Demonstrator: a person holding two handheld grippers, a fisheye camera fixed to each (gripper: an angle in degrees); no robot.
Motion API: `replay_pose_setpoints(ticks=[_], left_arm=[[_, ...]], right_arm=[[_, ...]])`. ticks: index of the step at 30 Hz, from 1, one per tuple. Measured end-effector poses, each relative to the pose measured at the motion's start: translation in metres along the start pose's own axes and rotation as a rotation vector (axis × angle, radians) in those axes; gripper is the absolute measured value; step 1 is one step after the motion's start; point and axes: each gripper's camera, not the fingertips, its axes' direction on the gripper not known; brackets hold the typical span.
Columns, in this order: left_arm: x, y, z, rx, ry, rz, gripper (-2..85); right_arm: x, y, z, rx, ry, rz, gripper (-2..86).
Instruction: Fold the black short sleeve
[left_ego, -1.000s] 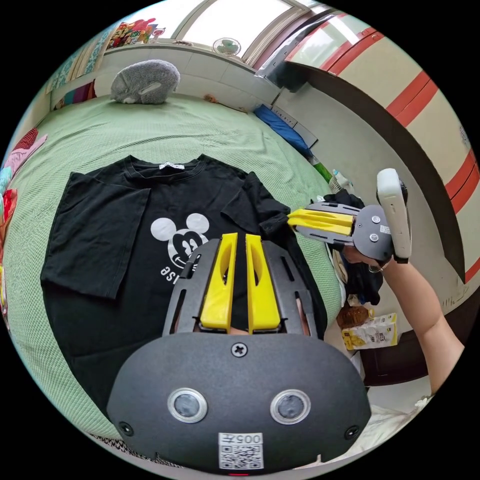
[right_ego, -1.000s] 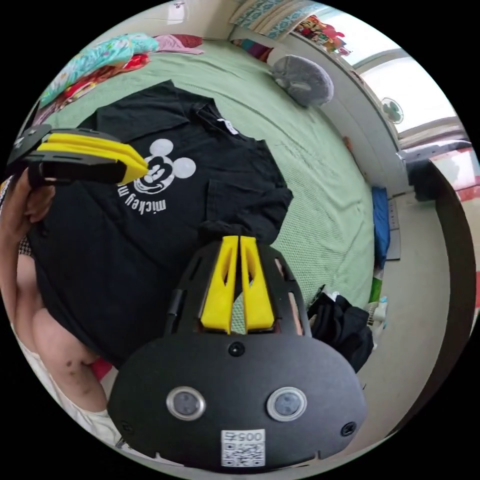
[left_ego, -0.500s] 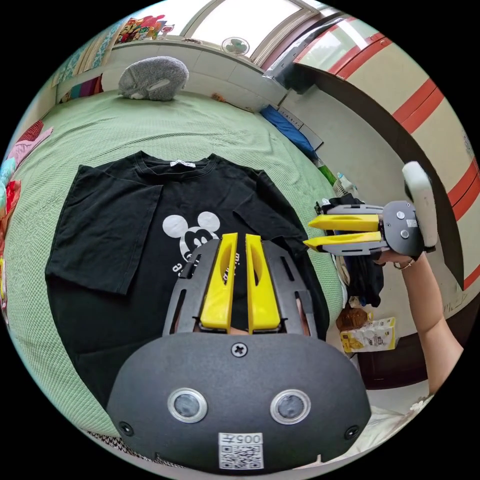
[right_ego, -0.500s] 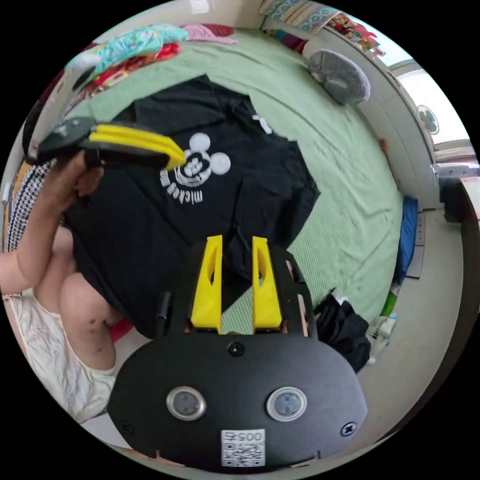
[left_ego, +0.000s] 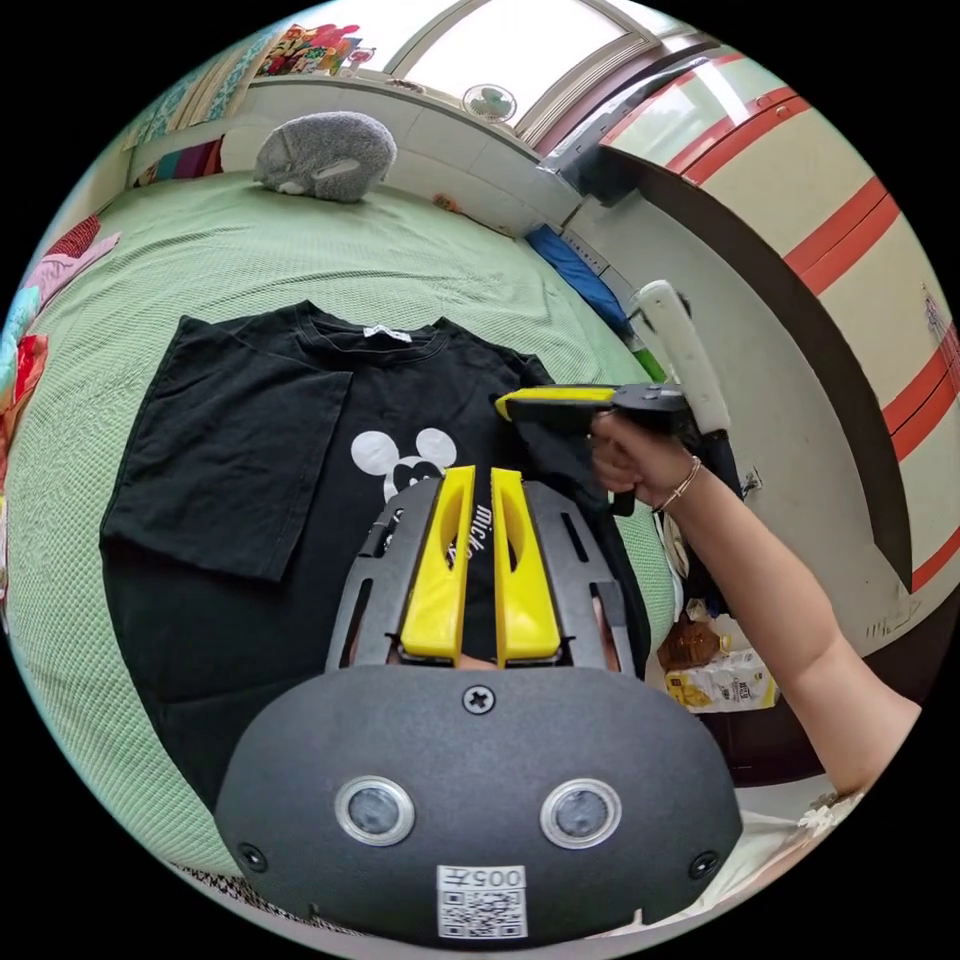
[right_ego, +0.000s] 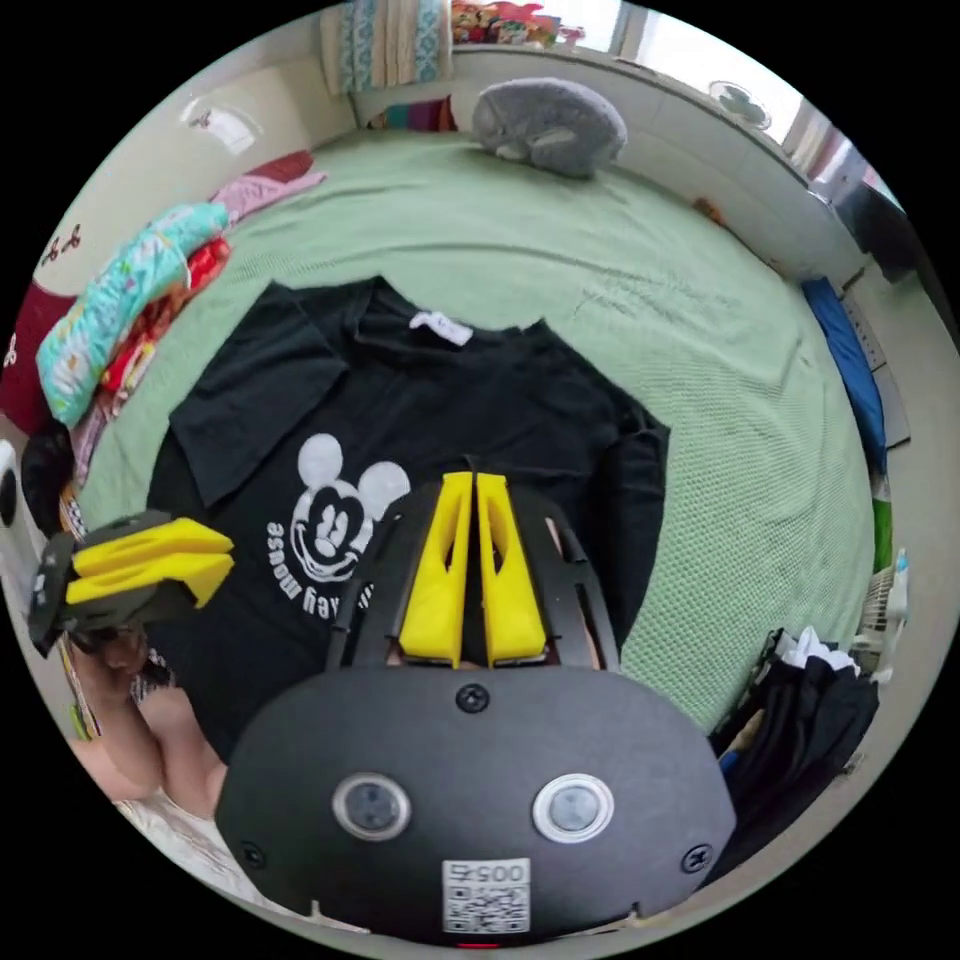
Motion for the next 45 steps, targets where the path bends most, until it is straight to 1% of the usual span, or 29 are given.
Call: replay_pose_setpoints(ticks=[2,4,5,7,9,11,15,18,20,21,23,24,26,29,31,35,38,40,43,45], left_arm=[[-0.003,0.001,-0.005,0.006,-0.003,-0.009,4.9],[-0.007,0.004,-0.011,0.009,0.006,-0.023,4.9],[-0.008,0.004,-0.013,0.010,0.009,-0.028,4.9],[-0.011,0.008,-0.019,0.014,0.015,-0.040,4.9],[-0.011,0.010,-0.023,0.016,0.012,-0.044,4.9],[-0.012,0.013,-0.029,0.024,0.011,-0.050,4.9],[-0.013,0.017,-0.039,0.031,0.001,-0.062,4.7],[-0.011,0.019,-0.043,0.025,0.000,-0.065,4.7],[-0.008,0.021,-0.045,0.023,-0.007,-0.063,4.7],[-0.006,0.023,-0.047,0.020,-0.016,-0.064,4.7],[-0.002,0.027,-0.050,0.019,-0.021,-0.066,4.7],[0.001,0.030,-0.054,0.022,-0.025,-0.066,4.7],[0.006,0.035,-0.059,0.024,-0.054,-0.060,4.7],[0.016,0.044,-0.073,0.033,-0.095,-0.041,5.0],[0.023,0.055,-0.090,0.053,-0.141,-0.029,5.3],[0.032,0.074,-0.125,0.069,-0.224,-0.022,6.9],[0.037,0.103,-0.158,0.066,-0.257,-0.007,10.5],[0.032,0.139,-0.178,0.044,-0.330,-0.031,13.5],[0.011,0.188,-0.187,-0.020,-0.396,-0.088,17.3],[-0.005,0.216,-0.186,-0.061,-0.409,-0.135,18.2]], right_arm=[[0.005,-0.007,-0.014,0.061,-0.008,0.049,-1.3],[0.009,-0.017,-0.022,0.106,-0.057,0.108,-1.0],[0.010,-0.020,-0.021,0.098,-0.067,0.125,-0.7],[0.008,-0.026,-0.007,0.000,-0.052,0.151,0.8],[0.003,-0.019,-0.003,-0.013,-0.015,0.134,1.6],[0.000,-0.004,-0.003,-0.002,-0.023,0.102,1.8],[-0.005,0.049,0.003,-0.029,-0.053,0.042,2.1],[-0.013,0.089,0.021,-0.087,-0.007,0.007,1.9],[-0.015,0.107,0.031,-0.098,0.014,0.005,1.4],[-0.014,0.117,0.029,-0.065,0.001,0.025,0.8],[-0.014,0.127,0.026,-0.105,-0.040,0.042,-0.1],[-0.016,0.136,0.021,-0.118,-0.060,0.011,-0.3],[-0.018,0.152,0.008,-0.114,-0.029,-0.001,0.2],[-0.017,0.190,-0.025,-0.057,-0.014,-0.026,3.3],[-0.015,0.229,-0.050,-0.025,-0.006,-0.034,6.3],[-0.013,0.298,-0.073,0.009,0.024,-0.037,8.9],[-0.008,0.352,-0.076,-0.009,0.023,0.001,10.8],[-0.002,0.388,-0.074,-0.014,0.009,0.069,11.7],[0.004,0.422,-0.067,-0.013,-0.019,0.146,11.8],[0.006,0.435,-0.061,-0.020,-0.009,0.188,11.6]])
